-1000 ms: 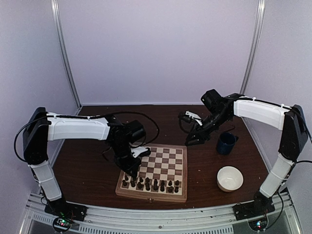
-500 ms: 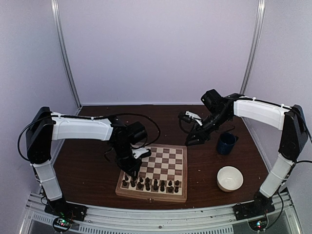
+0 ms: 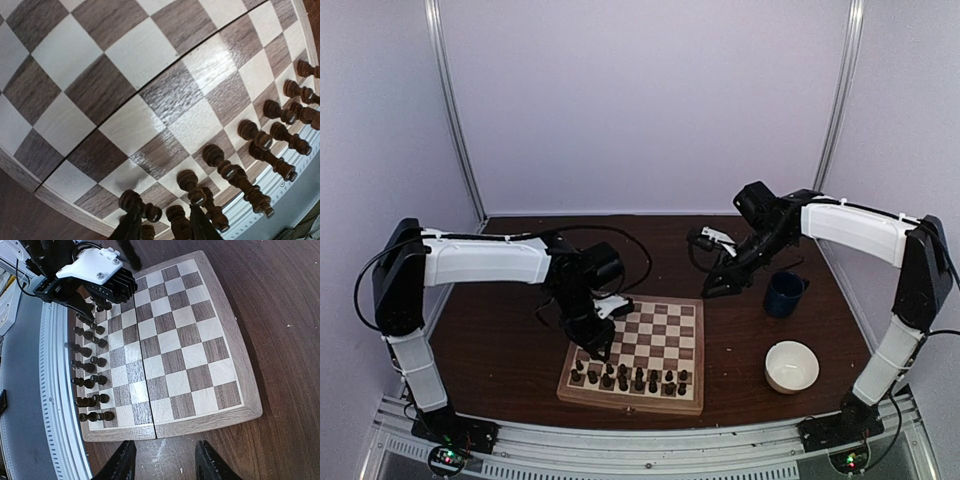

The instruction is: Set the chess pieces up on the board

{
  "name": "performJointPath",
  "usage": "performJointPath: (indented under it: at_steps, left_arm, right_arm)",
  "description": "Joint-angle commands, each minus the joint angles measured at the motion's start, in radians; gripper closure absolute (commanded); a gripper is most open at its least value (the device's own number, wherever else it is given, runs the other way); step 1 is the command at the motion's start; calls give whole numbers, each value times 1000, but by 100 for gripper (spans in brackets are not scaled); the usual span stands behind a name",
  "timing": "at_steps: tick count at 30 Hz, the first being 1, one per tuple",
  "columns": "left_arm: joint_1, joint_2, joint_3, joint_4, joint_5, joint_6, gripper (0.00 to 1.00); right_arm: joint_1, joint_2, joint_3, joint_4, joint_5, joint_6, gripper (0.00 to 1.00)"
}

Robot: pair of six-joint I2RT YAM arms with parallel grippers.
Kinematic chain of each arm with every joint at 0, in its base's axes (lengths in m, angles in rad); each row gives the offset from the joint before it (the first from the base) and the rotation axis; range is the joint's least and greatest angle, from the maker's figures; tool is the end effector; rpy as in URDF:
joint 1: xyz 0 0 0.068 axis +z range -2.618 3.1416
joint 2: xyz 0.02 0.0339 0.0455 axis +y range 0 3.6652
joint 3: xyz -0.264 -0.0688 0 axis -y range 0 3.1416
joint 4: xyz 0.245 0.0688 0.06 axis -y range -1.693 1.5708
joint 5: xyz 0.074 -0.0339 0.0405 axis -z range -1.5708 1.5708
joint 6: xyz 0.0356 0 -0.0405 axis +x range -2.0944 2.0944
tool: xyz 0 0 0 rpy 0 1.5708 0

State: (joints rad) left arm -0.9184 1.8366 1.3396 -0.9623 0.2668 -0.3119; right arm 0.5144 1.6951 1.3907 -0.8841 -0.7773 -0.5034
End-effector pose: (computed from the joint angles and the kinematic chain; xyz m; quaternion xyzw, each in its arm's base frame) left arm 0.2022 -0.2801 0.1965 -0.3026 -0.9422 0.1403 0.0315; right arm 0.2850 0.1898 0.2671 -0.5055 0.7584 0.3730 0.1738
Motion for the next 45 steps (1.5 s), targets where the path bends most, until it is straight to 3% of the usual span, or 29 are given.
performJointPath:
  at_steps: [1, 12, 45]
  left_arm:
    - [-2, -39, 51, -14, -9, 20, 66]
    - [-2, -79, 13, 4, 14, -3, 69]
    - [-1, -44, -96, 105, 109, -32, 75]
  right_arm:
    - [-19, -79, 42, -40, 46, -23, 56]
    - [-83, -192, 27, -52, 48, -20, 52]
    - [-85, -162, -14, -10, 29, -4, 52]
